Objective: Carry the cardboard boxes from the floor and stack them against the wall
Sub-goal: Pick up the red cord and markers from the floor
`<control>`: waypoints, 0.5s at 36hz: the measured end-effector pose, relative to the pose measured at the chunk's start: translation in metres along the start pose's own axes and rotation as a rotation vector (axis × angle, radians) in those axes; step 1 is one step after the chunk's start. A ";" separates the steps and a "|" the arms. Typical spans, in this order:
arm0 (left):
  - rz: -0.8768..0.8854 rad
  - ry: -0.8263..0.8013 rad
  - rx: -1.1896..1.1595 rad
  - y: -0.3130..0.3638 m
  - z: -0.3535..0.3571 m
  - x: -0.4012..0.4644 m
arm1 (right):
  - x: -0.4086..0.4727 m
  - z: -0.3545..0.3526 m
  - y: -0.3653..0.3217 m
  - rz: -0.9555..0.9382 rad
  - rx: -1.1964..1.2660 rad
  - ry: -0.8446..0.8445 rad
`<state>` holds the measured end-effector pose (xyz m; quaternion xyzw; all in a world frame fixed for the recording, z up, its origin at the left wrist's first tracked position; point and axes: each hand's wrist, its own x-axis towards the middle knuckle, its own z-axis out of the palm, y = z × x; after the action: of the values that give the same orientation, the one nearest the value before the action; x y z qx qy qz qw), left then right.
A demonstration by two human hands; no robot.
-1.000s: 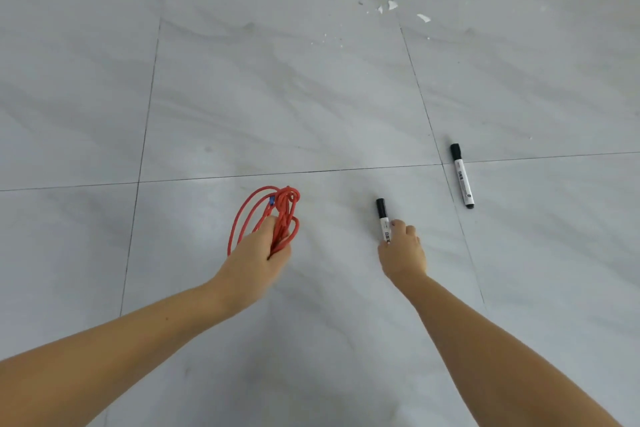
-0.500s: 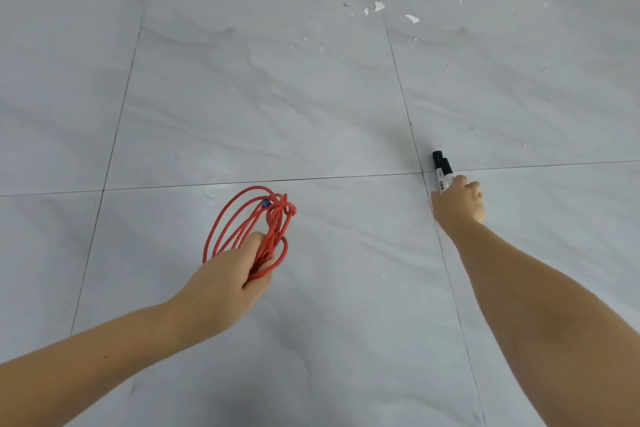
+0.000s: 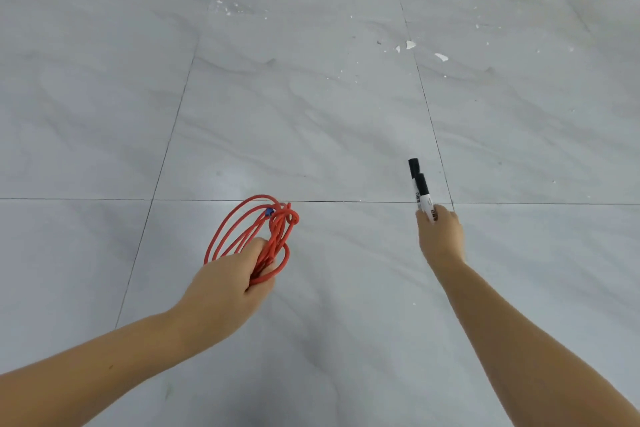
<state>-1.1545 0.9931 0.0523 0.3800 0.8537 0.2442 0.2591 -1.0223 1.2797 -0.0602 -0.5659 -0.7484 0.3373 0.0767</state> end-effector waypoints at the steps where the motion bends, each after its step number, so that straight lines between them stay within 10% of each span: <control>1: -0.004 0.038 0.004 -0.005 -0.004 -0.001 | -0.012 0.008 -0.007 -0.011 0.052 0.000; 18: -0.327 0.227 -0.471 -0.076 -0.045 -0.089 | -0.198 0.039 -0.077 0.096 0.212 -0.276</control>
<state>-1.1711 0.8691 0.0620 0.1375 0.8468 0.4314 0.2791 -1.0341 1.0754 0.0088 -0.5380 -0.6843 0.4920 0.0163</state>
